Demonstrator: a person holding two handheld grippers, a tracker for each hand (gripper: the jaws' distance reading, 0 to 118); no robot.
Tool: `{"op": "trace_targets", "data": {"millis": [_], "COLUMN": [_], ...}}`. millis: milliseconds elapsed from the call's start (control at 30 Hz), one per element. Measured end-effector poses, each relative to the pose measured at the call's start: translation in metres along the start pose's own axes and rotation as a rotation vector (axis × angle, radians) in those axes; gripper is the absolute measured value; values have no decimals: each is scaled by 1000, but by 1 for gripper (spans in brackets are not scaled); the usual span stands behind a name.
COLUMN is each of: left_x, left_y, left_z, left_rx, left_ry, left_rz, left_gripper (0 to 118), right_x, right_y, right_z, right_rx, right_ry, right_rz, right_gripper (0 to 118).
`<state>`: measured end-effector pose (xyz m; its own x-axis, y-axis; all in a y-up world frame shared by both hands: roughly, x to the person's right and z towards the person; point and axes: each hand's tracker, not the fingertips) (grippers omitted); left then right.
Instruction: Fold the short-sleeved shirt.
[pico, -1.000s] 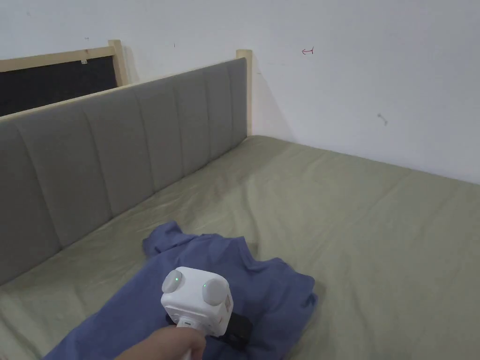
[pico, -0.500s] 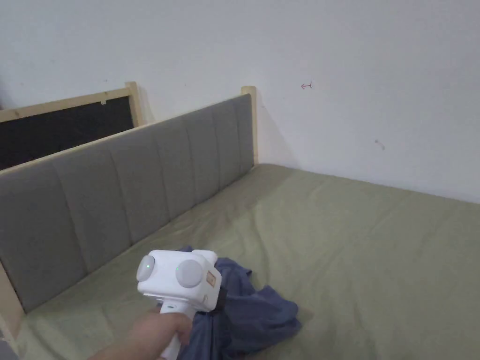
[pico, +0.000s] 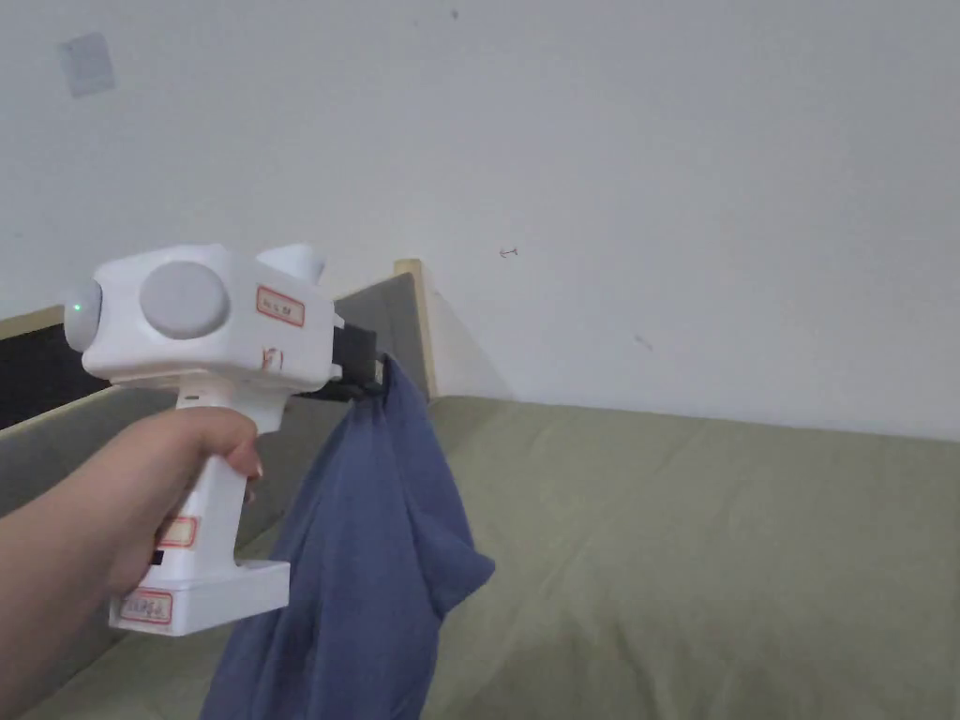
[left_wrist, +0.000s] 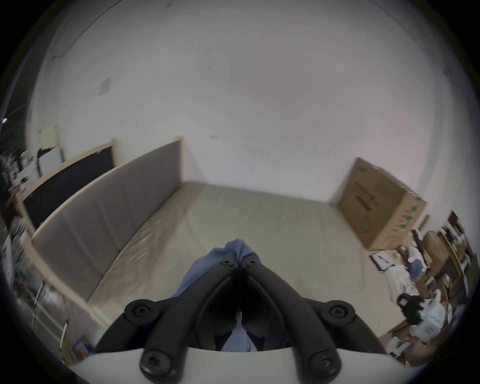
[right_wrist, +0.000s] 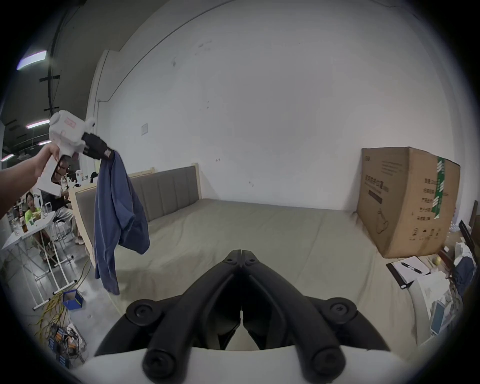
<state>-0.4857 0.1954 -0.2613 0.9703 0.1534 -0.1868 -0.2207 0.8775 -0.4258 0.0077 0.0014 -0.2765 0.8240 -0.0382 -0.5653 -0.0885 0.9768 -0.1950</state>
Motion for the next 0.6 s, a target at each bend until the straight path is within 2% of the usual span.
{"op": "trace_targets", "data": {"millis": [133, 300, 433, 600], "left_x": [79, 171, 246, 318], "left_y": [15, 3, -40, -136], "left_z": [2, -40, -107, -212], "left_rx": [30, -12, -98, -345], "left_ry": [-159, -356, -433, -507], "left_rz": [-75, -154, -208, -204], "left_gripper": [0, 0, 0, 0], "right_x": [9, 28, 53, 87], "right_y": [4, 2, -8, -24], "right_z": [29, 56, 68, 72], "right_rx": [39, 76, 61, 17], "right_ry": [-48, -125, -181, -272], "right_rz": [0, 15, -17, -38], "right_gripper": [0, 0, 0, 0]}}
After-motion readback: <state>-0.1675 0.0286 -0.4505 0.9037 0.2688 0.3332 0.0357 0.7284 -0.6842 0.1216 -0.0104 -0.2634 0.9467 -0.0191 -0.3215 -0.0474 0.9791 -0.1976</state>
